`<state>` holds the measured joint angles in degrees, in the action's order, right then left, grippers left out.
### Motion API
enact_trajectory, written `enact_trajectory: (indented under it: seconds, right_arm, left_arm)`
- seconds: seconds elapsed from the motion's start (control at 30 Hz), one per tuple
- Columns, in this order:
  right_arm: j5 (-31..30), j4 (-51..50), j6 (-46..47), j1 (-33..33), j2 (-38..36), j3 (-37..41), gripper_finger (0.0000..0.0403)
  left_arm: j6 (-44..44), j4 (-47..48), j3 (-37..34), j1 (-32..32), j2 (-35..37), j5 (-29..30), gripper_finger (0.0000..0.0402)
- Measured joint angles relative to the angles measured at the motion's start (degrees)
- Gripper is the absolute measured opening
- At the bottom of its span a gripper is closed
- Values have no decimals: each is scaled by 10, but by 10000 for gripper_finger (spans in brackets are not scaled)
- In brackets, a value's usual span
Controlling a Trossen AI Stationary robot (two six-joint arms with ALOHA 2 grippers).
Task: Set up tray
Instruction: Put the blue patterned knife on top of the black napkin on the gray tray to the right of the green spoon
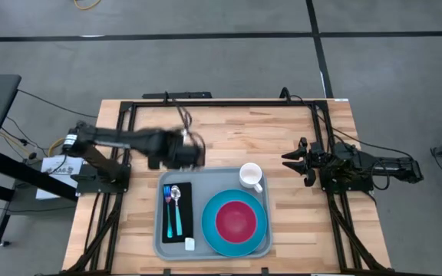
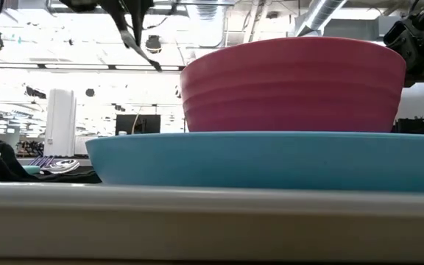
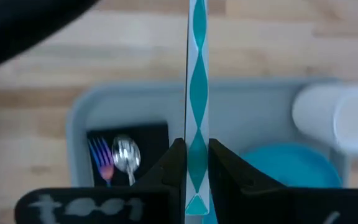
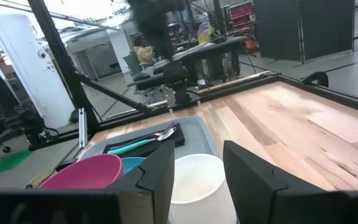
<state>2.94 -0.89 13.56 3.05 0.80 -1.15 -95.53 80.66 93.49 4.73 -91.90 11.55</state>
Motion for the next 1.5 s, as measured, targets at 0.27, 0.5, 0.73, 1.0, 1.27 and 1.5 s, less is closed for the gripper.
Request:
enact_trajectory:
  seconds: [0.27,0.5,0.73,1.0,1.27,1.5]
  right_arm:
    - [0,0,0,0,0,0,129]
    - [0,0,0,0,0,0,129]
    - [0,0,0,0,0,0,129]
    - [0,0,0,0,0,0,129]
    - [0,0,0,0,0,0,129]
    - [0,0,0,0,0,0,129]
  left_arm:
    - [-165,22,0,181,-13,40,25]
    - [-281,31,0,308,-75,24,25]
    - [-318,-13,0,340,-145,25,25]
    - [-342,-67,-22,326,-189,18,25]
    - [-354,-221,-132,306,-179,-6,25]
    - [-299,-195,-132,271,-178,-37,25]
